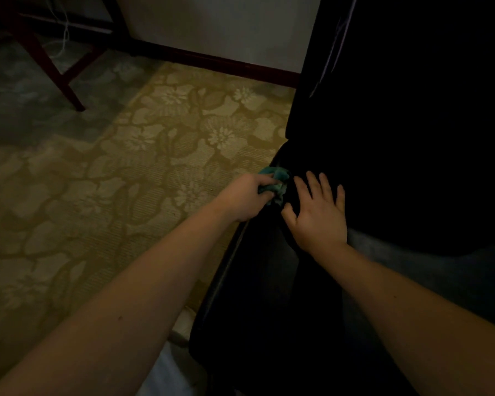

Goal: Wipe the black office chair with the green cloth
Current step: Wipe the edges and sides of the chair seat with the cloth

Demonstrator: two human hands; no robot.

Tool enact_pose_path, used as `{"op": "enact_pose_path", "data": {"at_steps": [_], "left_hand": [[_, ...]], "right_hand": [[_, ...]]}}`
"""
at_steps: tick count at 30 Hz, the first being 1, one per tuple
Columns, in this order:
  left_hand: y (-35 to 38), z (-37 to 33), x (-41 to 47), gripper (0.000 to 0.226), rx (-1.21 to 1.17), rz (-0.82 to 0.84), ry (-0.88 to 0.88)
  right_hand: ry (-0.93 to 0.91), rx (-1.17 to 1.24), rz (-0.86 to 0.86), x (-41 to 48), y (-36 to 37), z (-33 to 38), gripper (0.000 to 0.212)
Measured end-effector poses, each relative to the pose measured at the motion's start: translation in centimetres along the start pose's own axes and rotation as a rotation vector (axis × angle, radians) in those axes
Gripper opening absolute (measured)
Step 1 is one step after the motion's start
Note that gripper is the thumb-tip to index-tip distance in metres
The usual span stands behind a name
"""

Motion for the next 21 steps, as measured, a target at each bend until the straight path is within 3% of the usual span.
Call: {"op": "enact_pose_path", "data": {"at_steps": [4, 16, 21], "left_hand": [[0.0, -0.4, -0.4, 0.039, -0.032, -0.027, -0.017], [0.3, 0.7, -2.3, 0.040, -0.038, 0.062, 0.001], [0.0, -0.3, -2.6, 0.041, -0.056, -0.050, -0.015]], "right_hand": [[0.097, 0.014, 0.024, -2.7, -0.1, -0.8, 0.071], [-0.002, 0.073, 0.148, -5.3, 0.2, -0.7, 0.089], [-0.013, 0.091, 0.269, -5.1, 0.7, -0.7, 0.087]]}}
Point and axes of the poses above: each hand's wrist, its own x-axis towards the middle knuckle, its own y-axis out of the palm, z = x × y, the point moved 10 cm from there along x, towards the middle knuckle, and after that the axes turned 2 degrees about x, right-handed, at the moved point
